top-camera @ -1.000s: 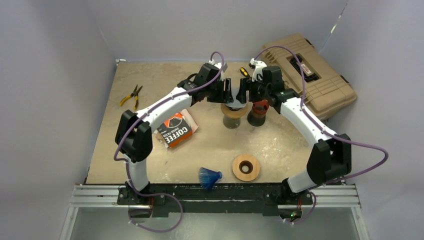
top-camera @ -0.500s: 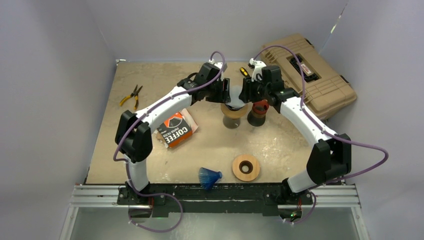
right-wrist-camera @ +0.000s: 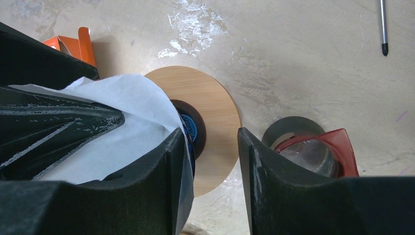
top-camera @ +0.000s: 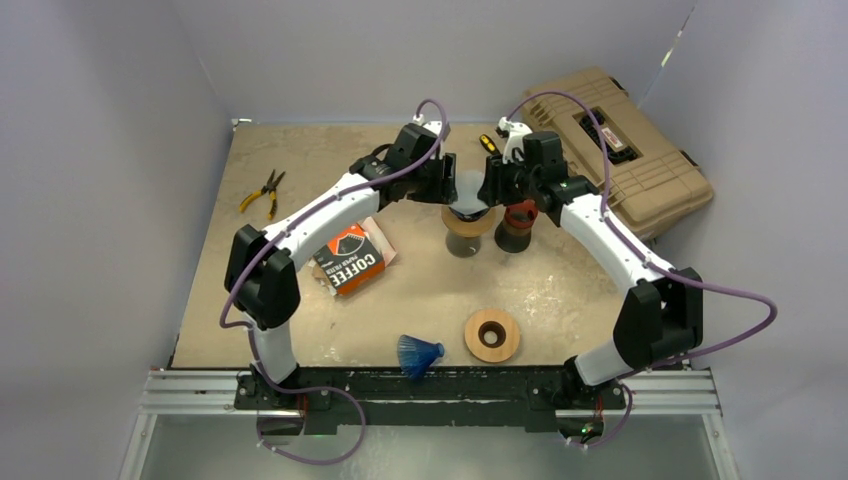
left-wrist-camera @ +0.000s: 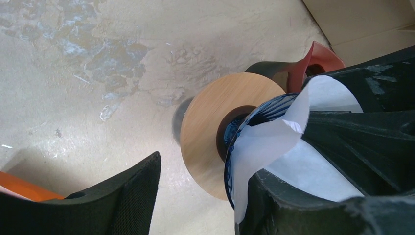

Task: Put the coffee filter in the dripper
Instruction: Place the coffee filter in the coffee dripper, then adjust the coffee filter in the coffee dripper.

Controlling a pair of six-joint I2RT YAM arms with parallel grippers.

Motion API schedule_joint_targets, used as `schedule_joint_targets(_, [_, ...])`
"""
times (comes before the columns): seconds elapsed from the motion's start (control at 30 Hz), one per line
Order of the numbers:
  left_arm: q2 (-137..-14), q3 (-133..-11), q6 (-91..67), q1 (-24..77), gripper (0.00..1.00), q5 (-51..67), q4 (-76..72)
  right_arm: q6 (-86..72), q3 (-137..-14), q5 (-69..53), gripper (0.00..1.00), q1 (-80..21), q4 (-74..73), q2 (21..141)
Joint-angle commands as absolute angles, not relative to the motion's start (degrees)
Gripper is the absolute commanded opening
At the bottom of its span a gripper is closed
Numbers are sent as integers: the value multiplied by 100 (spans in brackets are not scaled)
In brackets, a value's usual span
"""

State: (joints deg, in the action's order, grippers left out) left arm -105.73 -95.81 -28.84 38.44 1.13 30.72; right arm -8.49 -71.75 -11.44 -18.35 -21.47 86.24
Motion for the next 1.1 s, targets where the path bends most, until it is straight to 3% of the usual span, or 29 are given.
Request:
schedule_joint_targets(0.0, [-10270, -9618, -2766, 3771, 57, 191, 2985, -853, -7379, -1107, 50, -1784, -2201, 8352])
schedule_joint_targets(0.17, [-10155, -9547, -2868, 3755, 63, 448, 2720, -1133, -7411, -1396, 60, -1780, -2139, 8099])
schedule_joint_targets(0.47, [-9784, -9322, -3066, 3532, 65, 873, 2468, -1295, -7636, -1555, 61, -1767, -2262, 7846])
schedule_joint_targets(0.8, [-9712, -9259, -3012, 3436, 64, 899, 2562, -1317, -7626, -1326, 60, -1758, -2342, 7825])
schedule_joint_targets(1.07, [-9768, -9155, -2942, 3434, 62, 730, 2639, -1309, -7338, -1219, 53, -1665, -2272, 7869])
